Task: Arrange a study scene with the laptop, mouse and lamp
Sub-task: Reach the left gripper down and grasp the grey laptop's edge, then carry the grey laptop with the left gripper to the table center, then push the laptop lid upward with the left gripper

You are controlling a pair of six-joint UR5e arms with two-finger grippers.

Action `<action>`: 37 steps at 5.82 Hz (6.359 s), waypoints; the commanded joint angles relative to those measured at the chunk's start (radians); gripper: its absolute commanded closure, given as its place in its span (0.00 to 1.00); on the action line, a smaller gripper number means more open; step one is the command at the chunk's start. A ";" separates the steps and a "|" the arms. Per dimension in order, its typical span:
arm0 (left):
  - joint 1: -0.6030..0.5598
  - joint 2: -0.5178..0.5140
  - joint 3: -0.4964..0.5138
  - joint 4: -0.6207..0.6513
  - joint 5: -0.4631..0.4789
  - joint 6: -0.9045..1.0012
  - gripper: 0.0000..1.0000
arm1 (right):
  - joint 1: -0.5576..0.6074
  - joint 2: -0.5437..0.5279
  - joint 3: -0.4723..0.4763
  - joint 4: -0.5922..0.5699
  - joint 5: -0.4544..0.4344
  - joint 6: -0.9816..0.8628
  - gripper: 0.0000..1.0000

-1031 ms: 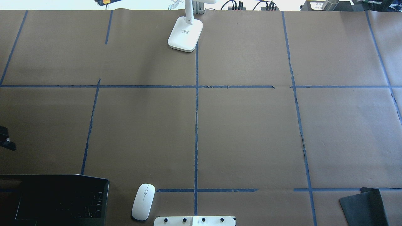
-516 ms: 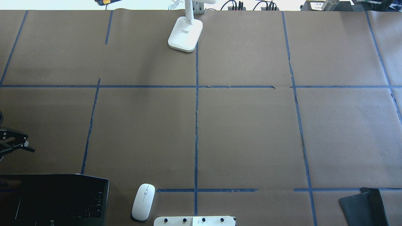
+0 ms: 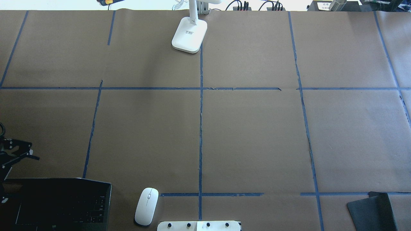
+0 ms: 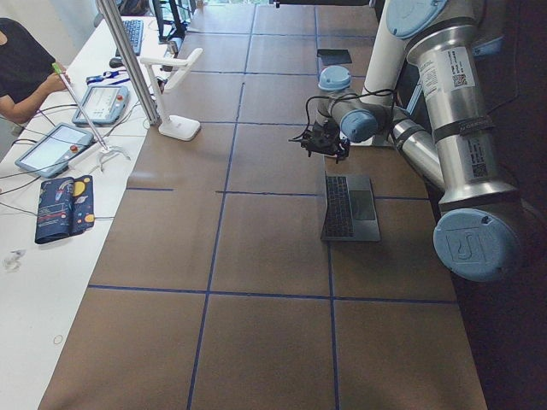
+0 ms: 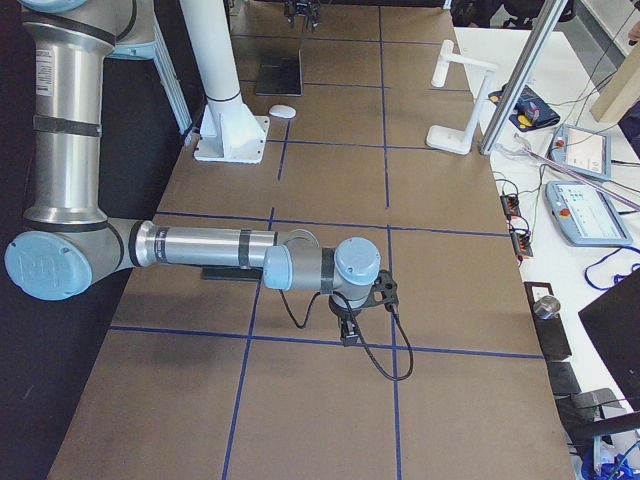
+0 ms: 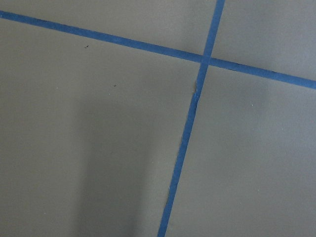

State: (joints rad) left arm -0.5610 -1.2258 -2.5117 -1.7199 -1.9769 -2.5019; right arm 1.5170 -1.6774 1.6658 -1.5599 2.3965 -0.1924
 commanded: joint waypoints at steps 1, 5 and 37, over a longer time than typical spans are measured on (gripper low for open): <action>0.119 0.019 -0.001 0.002 0.123 -0.121 0.01 | 0.000 -0.008 -0.001 0.000 0.004 0.001 0.00; 0.121 0.029 0.007 0.010 0.128 -0.141 0.31 | 0.000 -0.012 0.000 0.001 0.009 0.001 0.00; -0.091 -1.446 1.162 0.280 0.248 -0.141 0.84 | -0.014 0.030 -0.141 0.001 0.090 0.001 0.00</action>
State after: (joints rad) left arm -0.6510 -2.6735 -1.3511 -1.4399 -1.7287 -2.6446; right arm 1.5033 -1.6475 1.5256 -1.5585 2.4866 -0.1917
